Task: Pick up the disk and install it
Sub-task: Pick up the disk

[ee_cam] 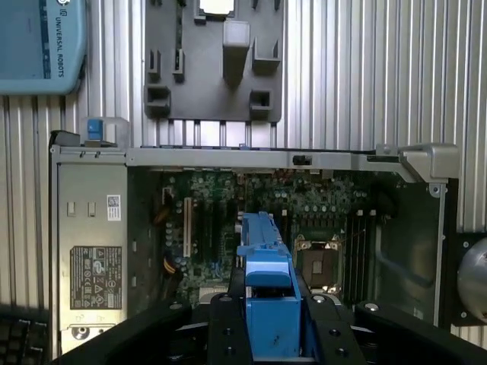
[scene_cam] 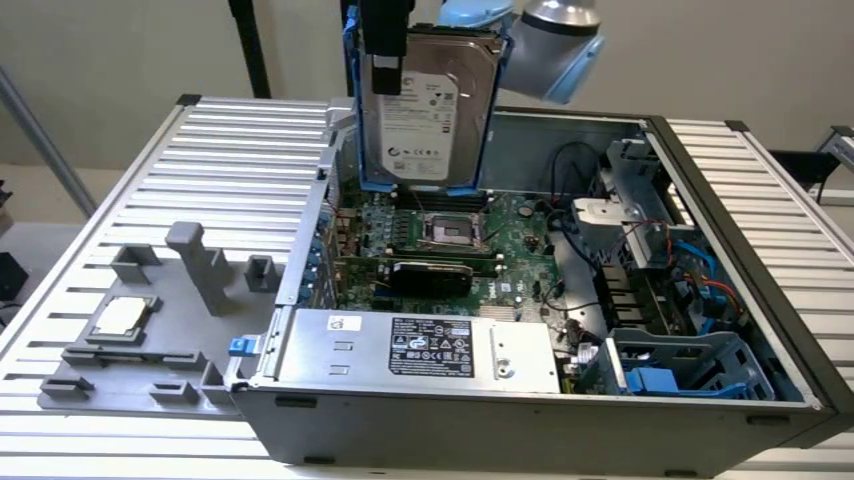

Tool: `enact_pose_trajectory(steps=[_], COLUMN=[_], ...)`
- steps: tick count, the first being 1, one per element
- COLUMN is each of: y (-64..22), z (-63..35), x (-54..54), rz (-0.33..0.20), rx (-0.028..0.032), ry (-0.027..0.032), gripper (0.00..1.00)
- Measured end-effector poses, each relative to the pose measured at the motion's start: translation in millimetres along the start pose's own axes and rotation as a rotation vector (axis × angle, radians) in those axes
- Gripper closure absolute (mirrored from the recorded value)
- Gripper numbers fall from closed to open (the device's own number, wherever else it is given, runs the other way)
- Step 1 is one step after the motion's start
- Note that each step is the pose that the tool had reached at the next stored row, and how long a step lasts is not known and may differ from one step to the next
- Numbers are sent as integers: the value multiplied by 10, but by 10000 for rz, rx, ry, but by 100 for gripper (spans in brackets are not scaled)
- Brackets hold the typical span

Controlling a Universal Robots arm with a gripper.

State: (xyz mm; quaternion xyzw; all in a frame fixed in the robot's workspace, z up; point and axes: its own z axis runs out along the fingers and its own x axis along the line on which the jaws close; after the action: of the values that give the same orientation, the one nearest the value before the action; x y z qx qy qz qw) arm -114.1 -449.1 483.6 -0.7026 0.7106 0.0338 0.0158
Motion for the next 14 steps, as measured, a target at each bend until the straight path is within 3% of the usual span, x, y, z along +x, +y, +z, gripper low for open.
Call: enact_pose_trajectory(steps=[10, 14], y=[-288, -399], z=[-20, -29], x=[180, 268], rz=[12, 15], rx=[-178, -220], ry=[-6, -4], gripper=[67, 67])
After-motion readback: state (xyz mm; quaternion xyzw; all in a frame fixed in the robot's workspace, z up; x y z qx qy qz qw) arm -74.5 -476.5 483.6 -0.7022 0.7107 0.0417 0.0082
